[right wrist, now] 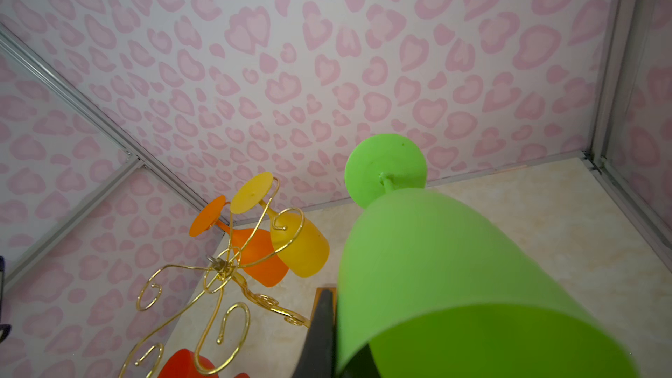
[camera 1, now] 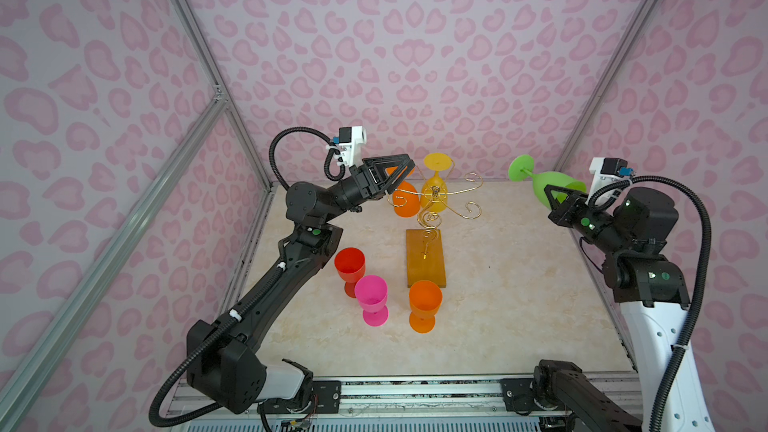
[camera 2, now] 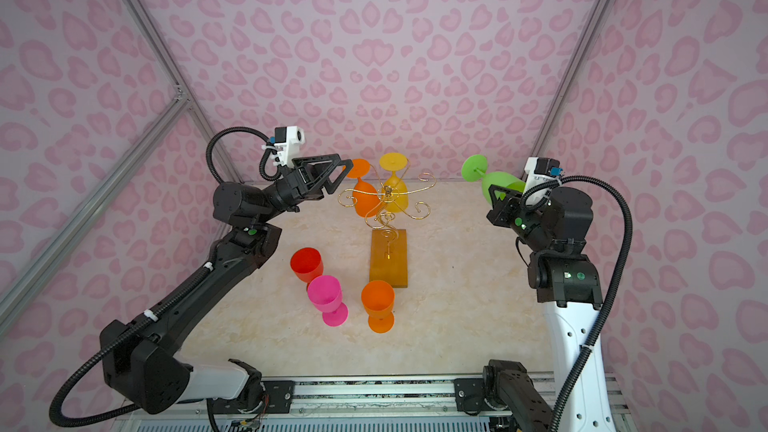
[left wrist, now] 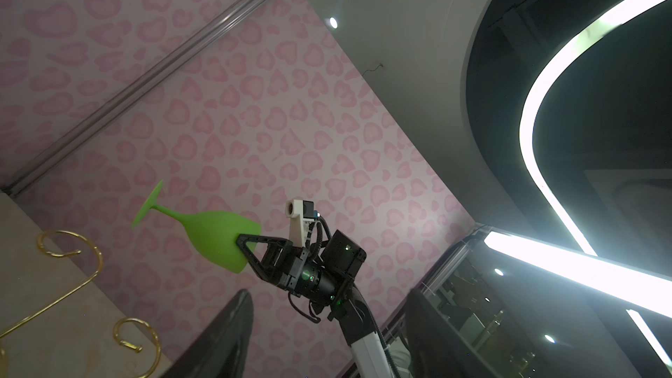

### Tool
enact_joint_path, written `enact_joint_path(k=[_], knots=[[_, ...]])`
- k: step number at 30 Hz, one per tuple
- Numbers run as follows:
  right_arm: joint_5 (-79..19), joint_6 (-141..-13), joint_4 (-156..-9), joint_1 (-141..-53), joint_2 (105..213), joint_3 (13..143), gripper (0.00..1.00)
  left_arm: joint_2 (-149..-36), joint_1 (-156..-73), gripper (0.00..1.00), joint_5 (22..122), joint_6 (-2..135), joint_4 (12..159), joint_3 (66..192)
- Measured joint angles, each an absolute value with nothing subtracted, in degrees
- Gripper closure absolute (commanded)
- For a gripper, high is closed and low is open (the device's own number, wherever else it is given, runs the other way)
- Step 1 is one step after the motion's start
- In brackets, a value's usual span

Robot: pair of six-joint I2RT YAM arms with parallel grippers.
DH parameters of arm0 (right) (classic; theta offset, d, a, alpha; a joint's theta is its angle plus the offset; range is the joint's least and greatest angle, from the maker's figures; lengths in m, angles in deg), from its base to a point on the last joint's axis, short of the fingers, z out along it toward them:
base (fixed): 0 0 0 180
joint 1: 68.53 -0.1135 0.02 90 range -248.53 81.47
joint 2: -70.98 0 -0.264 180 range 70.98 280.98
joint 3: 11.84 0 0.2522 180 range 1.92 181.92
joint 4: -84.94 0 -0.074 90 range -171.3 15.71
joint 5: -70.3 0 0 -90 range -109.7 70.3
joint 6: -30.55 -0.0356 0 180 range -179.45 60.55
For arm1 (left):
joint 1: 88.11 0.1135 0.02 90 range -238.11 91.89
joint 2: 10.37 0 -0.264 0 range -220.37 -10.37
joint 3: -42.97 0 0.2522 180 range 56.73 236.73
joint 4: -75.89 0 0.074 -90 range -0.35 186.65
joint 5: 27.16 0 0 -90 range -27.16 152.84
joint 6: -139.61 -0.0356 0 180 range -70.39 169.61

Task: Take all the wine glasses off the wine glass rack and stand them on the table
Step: 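Carry the green glass away with the right gripper while the left gripper draws back, then lower the green glass toward the table near the orange glass with the right gripper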

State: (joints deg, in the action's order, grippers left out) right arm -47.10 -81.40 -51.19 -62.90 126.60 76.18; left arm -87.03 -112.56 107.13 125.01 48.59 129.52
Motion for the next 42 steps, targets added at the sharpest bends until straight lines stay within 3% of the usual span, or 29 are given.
enact_joint_path(k=[7, 14, 29, 42], knots=[[-46.5, -76.4, -41.9, -63.5, 131.2, 73.7, 1.0, -79.0, -111.2, 0.28, 98.8, 103.3, 75.0, 133.7], [-42.2, -72.4, -35.4, -72.7, 134.4, 72.3, 1.0, -76.1, -110.5, 0.28, 91.9, 93.1, 88.0, 135.1], [-34.2, -65.9, -23.8, -93.9, 140.7, 69.6, 1.0, -75.8, -109.8, 0.28, 88.7, 89.4, 93.4, 135.2], [-31.2, -63.9, -19.5, -103.1, 143.6, 69.6, 1.0, -75.7, -109.6, 0.27, 88.4, 88.7, 94.2, 135.2]])
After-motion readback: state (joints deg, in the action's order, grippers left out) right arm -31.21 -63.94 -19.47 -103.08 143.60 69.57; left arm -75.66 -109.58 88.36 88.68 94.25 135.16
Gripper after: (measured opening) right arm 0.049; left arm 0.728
